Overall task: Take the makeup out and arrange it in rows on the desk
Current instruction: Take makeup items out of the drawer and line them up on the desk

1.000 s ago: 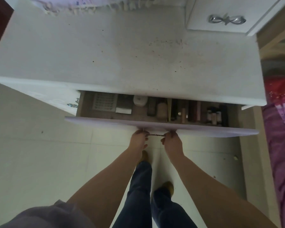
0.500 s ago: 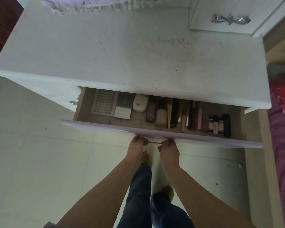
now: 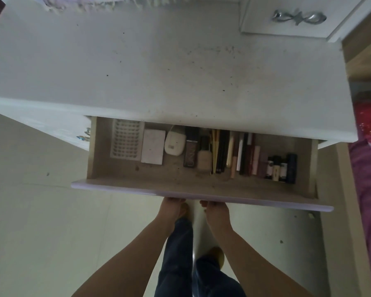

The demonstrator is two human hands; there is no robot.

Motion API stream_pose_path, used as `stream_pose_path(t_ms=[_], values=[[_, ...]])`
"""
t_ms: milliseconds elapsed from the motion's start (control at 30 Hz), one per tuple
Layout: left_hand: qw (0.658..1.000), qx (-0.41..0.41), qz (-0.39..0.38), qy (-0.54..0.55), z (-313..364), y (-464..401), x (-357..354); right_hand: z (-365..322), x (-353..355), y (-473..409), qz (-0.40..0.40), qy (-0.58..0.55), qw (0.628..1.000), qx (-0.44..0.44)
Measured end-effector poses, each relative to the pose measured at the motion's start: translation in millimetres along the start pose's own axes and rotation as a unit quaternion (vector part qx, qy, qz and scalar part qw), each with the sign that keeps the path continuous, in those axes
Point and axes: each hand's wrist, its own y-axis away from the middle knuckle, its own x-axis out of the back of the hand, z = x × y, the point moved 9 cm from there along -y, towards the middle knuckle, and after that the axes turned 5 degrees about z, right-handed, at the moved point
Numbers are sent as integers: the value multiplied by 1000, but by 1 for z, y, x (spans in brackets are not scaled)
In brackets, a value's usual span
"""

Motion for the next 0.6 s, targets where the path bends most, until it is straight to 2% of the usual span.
stream_pose_path(t_ms=[167,233,300,367,433,467,533,600], values=[[1000,-17,-19,18,0,-3,0,2,2,-2,-5,-7,1000,11],[1000,-12,-26,-4,-2,1,-1,1,0,0,-46,55,997,5],[995,-10,-42,-84,-6,10,-4,1,1,4,-95,130,987,1],[964,-31,-82,-251,-10,23,-10,-2,12,15,-135,179,974,-1],[887,-64,-147,-433,-10,43,-20,-10,29,32,-190,179,965,-3],[854,-66,-180,-483,-9,53,-25,-14,41,39,-217,181,959,2],[835,-58,-243,-490,4,76,-39,-24,71,47,-257,210,943,19],[831,-109,-281,-467,35,89,-63,-40,100,47,-285,216,933,32]])
